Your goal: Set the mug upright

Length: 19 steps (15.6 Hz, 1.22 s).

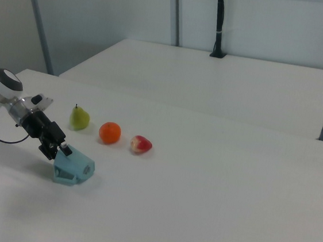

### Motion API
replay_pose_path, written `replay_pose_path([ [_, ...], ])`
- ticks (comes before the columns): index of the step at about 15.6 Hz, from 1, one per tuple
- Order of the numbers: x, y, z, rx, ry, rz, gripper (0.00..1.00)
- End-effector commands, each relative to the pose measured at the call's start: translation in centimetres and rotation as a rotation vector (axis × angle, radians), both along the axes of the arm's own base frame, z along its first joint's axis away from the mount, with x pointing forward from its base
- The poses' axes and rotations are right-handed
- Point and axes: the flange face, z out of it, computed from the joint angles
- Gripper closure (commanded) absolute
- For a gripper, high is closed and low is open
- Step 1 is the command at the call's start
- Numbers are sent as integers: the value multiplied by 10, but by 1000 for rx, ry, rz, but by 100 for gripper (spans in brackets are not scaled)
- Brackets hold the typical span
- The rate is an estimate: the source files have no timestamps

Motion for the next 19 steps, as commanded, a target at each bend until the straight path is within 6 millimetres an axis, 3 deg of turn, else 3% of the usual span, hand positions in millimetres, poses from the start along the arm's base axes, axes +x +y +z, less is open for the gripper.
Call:
replay_pose_path([
  [1, -4, -6, 1, -28, -7, -10, 58],
  [2, -3, -9, 2, -27, -8, -16, 62],
  [5, 1, -13, 4, -23, -11, -21, 89],
  [7, 4, -19, 16, -14, -23, -36, 99],
  [13, 8, -36, 74, 86, 48, -25, 100],
  [16, 19, -40, 101, 245, 110, -32, 100],
  [19, 33, -35, 111, 444, 113, 10, 100],
])
